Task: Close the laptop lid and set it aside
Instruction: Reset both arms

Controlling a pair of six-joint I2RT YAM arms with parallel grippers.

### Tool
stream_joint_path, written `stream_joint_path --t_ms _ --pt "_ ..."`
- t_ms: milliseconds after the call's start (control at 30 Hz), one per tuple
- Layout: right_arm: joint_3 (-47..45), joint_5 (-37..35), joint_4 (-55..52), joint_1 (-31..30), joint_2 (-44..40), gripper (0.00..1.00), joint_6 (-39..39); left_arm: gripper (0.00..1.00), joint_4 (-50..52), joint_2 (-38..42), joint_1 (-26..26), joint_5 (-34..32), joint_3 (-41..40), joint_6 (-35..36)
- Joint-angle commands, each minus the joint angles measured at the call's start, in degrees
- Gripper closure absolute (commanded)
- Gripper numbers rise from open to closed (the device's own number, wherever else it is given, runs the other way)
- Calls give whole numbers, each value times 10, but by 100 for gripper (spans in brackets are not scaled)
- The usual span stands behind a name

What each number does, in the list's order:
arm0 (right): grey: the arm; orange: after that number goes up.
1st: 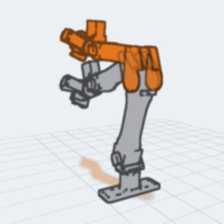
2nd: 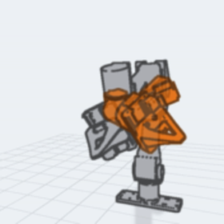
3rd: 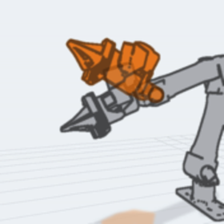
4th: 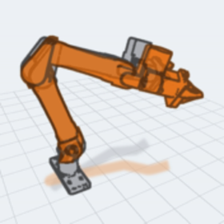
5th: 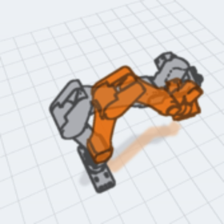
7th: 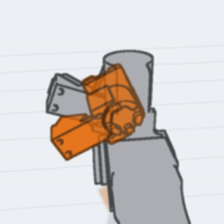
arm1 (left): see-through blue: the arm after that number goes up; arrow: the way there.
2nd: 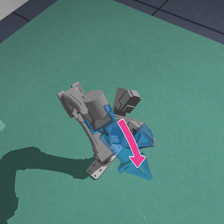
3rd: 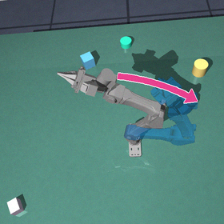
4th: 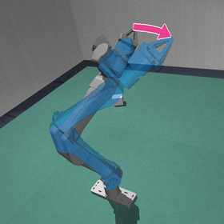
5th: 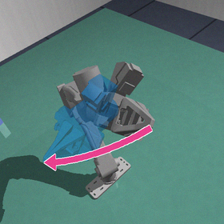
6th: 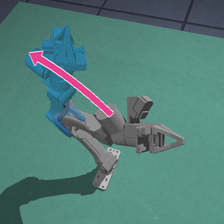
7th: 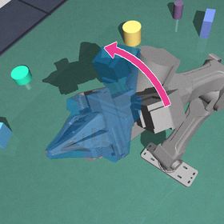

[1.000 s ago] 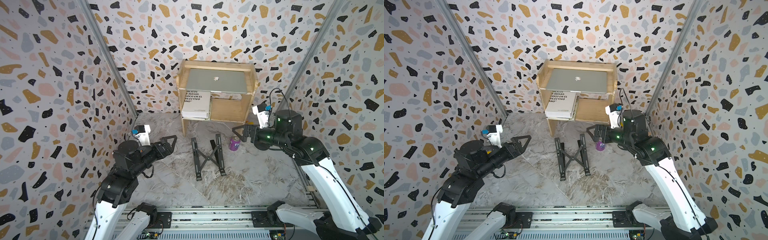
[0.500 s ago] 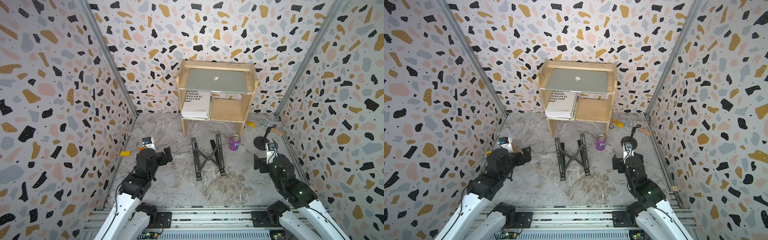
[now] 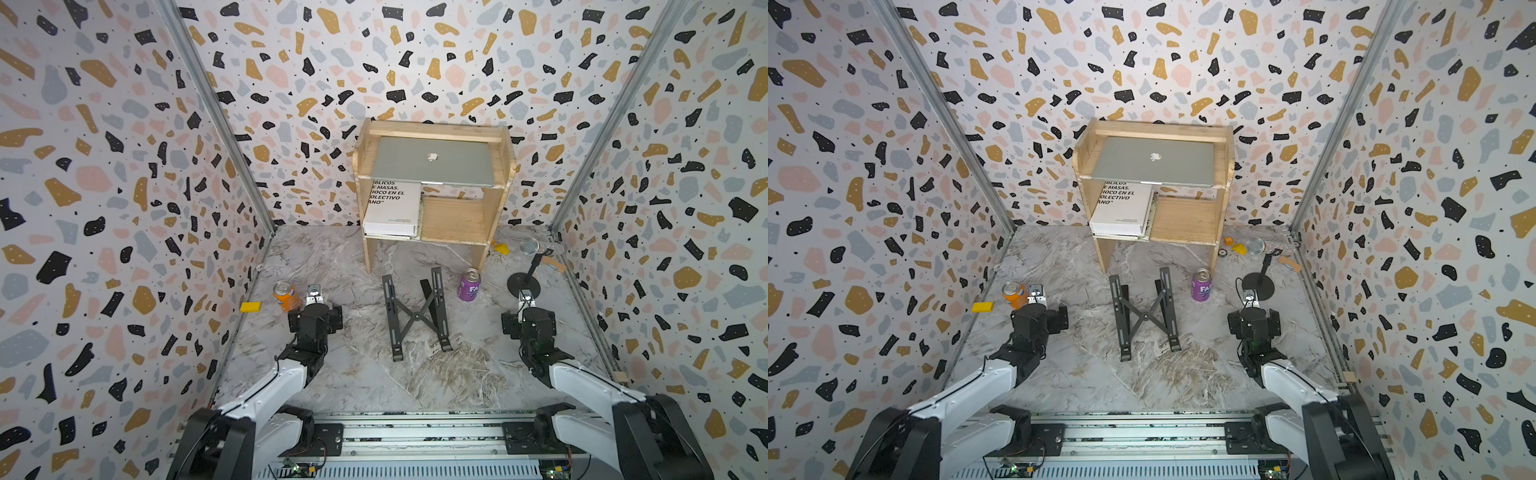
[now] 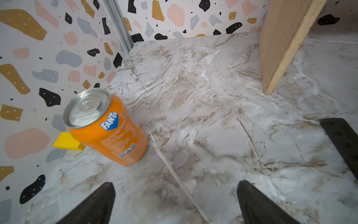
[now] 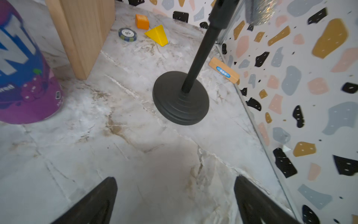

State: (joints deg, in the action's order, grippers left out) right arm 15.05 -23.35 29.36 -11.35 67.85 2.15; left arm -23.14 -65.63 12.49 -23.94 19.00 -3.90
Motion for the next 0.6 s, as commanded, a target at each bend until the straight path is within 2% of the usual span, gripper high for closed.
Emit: stream_joint_path --t_ms 0,100,200,267,333,367,567 --pt "6 51 188 16 72 1 22 0 -187 -97 -24 24 -6 45" --pt "25 88 216 40 140 1 21 0 -268 -165 -40 47 -13 38" --pt "5 90 334 57 201 1 8 0 -230 -151 -45 59 -6 32" --pt "35 93 228 64 183 0 -10 0 -250 -155 -45 59 -11 34" --pt "46 95 238 71 193 0 -13 0 -232 -149 -45 58 -7 32" --pt "53 99 202 76 185 0 -21 0 -238 -151 -45 55 -8 33" --pt "46 103 229 80 192 0 -19 0 -236 -150 -45 57 -8 33"
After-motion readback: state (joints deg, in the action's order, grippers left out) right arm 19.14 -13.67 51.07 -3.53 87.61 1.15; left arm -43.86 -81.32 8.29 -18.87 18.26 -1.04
